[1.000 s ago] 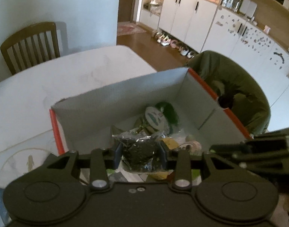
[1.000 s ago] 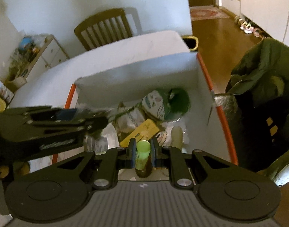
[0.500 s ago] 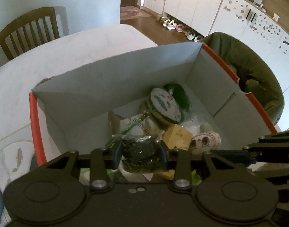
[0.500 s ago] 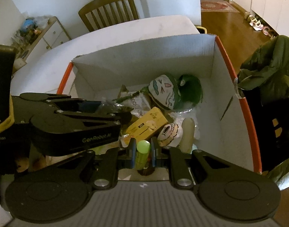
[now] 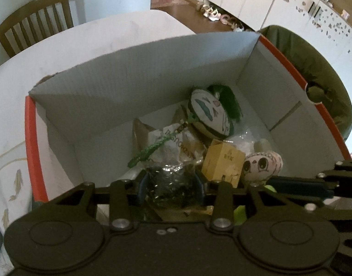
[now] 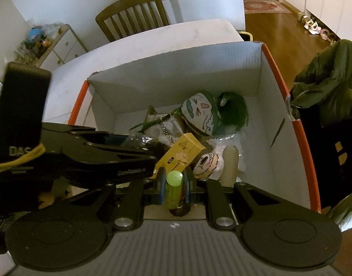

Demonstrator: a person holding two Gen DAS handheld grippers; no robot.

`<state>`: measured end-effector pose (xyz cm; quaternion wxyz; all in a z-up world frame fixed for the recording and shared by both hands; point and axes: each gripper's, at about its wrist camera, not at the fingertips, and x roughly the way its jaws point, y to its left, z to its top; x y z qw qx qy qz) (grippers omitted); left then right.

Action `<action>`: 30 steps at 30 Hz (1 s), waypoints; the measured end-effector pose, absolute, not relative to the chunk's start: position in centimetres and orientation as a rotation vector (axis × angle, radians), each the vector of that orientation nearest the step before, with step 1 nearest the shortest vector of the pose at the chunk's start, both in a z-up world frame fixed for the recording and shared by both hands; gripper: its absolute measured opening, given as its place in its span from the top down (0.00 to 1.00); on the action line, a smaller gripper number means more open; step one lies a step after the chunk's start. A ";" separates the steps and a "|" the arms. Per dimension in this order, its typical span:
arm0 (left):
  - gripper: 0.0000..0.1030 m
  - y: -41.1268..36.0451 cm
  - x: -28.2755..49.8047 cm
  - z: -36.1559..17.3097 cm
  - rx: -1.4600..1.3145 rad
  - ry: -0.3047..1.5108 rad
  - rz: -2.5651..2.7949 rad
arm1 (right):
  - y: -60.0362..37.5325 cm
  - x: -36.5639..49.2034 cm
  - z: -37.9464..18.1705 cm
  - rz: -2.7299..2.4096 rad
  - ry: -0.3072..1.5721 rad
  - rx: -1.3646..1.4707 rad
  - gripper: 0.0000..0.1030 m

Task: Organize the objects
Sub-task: 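Open left gripper to drop the bag while right gripper releases the green tube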

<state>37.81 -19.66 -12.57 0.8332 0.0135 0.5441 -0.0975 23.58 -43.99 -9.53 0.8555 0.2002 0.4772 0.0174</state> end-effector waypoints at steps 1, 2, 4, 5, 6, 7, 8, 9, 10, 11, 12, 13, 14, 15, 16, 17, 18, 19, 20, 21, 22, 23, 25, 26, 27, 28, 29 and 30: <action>0.61 -19.7 37.9 -12.6 0.029 1.159 -0.208 | -44.0 23.4 -9.4 0.035 1.000 0.421 0.85; 0.60 -19.6 37.9 -12.6 0.027 1.163 -0.207 | -44.0 23.2 -9.2 0.037 0.995 0.422 0.85; 0.57 -19.6 37.9 -12.7 0.025 1.164 -0.205 | -44.2 22.8 -8.8 0.050 0.984 0.433 0.85; 0.54 -19.6 37.8 -12.6 0.030 1.159 -0.201 | -44.2 22.6 -8.5 0.054 0.979 0.436 0.85; 0.49 -19.6 37.7 -12.4 0.037 1.150 -0.191 | -44.2 22.4 -8.3 0.054 0.973 0.437 0.85; 0.45 -19.6 37.5 -12.2 0.042 1.140 -0.185 | -44.3 22.2 -8.1 0.053 0.968 0.438 0.84; 0.44 -19.6 37.2 -12.0 0.047 1.129 -0.184 | -44.3 22.0 -8.0 0.052 0.966 0.443 0.84; 0.41 -19.5 37.0 -11.8 0.048 1.118 -0.183 | -44.4 21.8 -7.9 0.053 0.962 0.456 0.84; 0.40 -19.4 36.7 -11.6 0.043 1.109 -0.183 | -44.5 21.6 -7.7 0.054 0.957 0.463 0.84; 0.39 -19.2 36.4 -11.3 0.034 1.098 -0.184 | -44.5 21.3 -7.6 0.054 0.950 0.462 0.84; 0.38 -19.1 36.1 -11.0 0.024 1.087 -0.190 | -44.5 21.0 -7.4 0.053 0.943 0.458 0.84; 0.35 -19.1 35.7 -10.7 0.015 1.077 -0.193 | -44.5 20.7 -7.1 0.054 0.935 0.455 0.84; 0.34 -19.0 35.4 -10.3 0.012 1.064 -0.190 | -44.5 20.4 -6.9 0.056 0.926 0.454 0.84; 0.30 -18.8 34.9 -9.9 0.006 1.049 -0.193 | -44.4 20.1 -6.7 0.055 0.917 0.448 0.84; 0.24 -18.5 34.7 -9.5 -0.005 1.038 -0.199 | -44.3 19.9 -6.5 0.054 0.909 0.438 0.84; 0.22 -18.3 34.4 -9.1 -0.011 1.027 -0.199 | -44.3 19.6 -6.2 0.055 0.900 0.435 0.84; 0.22 -18.1 34.0 -8.7 -0.012 1.013 -0.197 | -44.3 19.3 -6.0 0.060 0.890 0.438 0.84; 0.22 -18.2 34.0 -8.2 -0.006 1.001 -0.197 | -44.3 19.0 -5.7 0.064 0.877 0.439 0.84; 0.22 -18.1 33.6 -7.7 0.001 0.988 -0.194 | -44.3 18.7 -5.4 0.063 0.864 0.435 0.84; 0.22 -17.9 33.3 -7.2 0.007 0.973 -0.190 | -44.3 18.3 -5.1 0.062 0.851 0.431 0.84; 0.21 -17.8 32.9 -6.6 0.008 0.959 -0.188 | -44.3 18.0 -4.9 0.062 0.839 0.433 0.84; 0.21 -17.6 32.6 -6.2 0.006 0.946 -0.187 | -44.4 17.7 -4.7 0.064 0.829 0.434 0.84; 0.20 -17.6 31.9 -5.2 -0.002 0.918 -0.181 | -44.3 17.1 -4.3 0.064 0.808 0.431 0.84; 0.20 -17.4 31.5 -4.7 -0.005 0.903 -0.183 | -44.3 16.8 -4.2 0.064 0.798 0.427 0.84; 0.18 -17.3 31.1 -4.1 -0.003 0.888 -0.184 | -44.3 16.6 -4.1 0.070 0.786 0.429 0.84; 0.18 -17.3 30.6 -3.6 0.003 0.871 -0.185 | -44.2 16.3 -3.9 0.075 0.777 0.431 0.84; 0.18 -17.0 29.9 -3.1 0.010 0.852 -0.187 | -44.1 16.0 -3.8 0.075 0.770 0.427 0.84; 0.16 -17.0 29.4 -2.6 0.017 0.833 -0.190 | -43.9 15.8 -3.6 0.075 0.761 0.416 0.84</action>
